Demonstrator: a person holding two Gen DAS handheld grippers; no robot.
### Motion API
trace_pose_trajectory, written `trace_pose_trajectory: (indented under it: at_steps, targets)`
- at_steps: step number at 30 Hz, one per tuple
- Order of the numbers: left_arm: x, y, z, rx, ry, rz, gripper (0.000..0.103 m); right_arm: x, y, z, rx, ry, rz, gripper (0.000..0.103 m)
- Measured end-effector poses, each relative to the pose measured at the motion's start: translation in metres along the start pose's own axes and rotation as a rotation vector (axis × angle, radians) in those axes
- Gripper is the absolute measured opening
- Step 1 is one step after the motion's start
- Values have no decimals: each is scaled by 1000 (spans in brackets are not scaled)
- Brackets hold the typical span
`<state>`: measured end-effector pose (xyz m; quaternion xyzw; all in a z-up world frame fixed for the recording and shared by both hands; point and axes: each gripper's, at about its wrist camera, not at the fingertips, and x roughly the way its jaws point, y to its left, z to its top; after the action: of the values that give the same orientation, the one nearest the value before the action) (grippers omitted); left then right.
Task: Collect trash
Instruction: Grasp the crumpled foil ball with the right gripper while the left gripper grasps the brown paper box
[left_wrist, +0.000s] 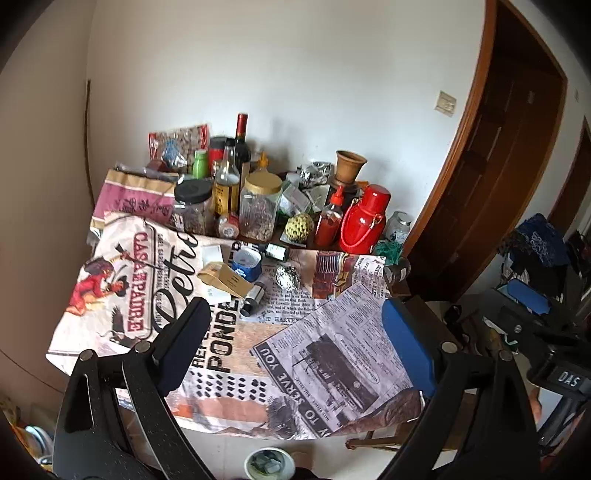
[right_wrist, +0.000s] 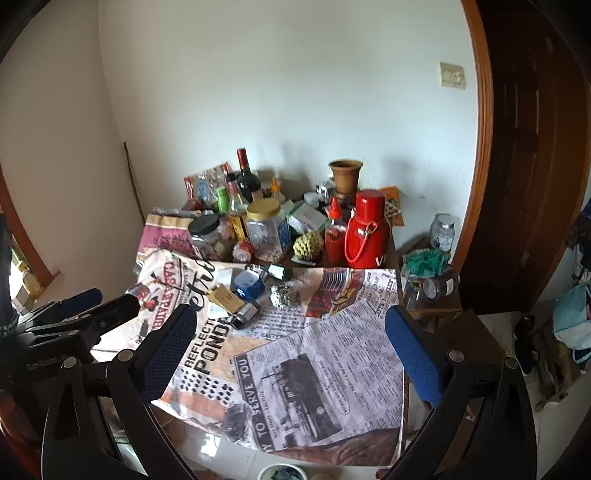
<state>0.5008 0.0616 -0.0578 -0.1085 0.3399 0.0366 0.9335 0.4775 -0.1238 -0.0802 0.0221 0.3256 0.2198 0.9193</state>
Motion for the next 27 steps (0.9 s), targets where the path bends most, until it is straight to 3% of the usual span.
trace_pose_trajectory:
  at_steps: [7, 19, 27]
  targets:
    - [45, 29, 15, -63, 63, 25, 94, 47, -4, 12, 24, 68, 11, 102]
    - [151, 139, 55, -171, 244, -46, 94, 153, 23, 23, 146, 213, -34, 101]
    - [243, 191, 40, -244, 408, -69, 94, 237, 27, 9, 178, 345, -74, 101]
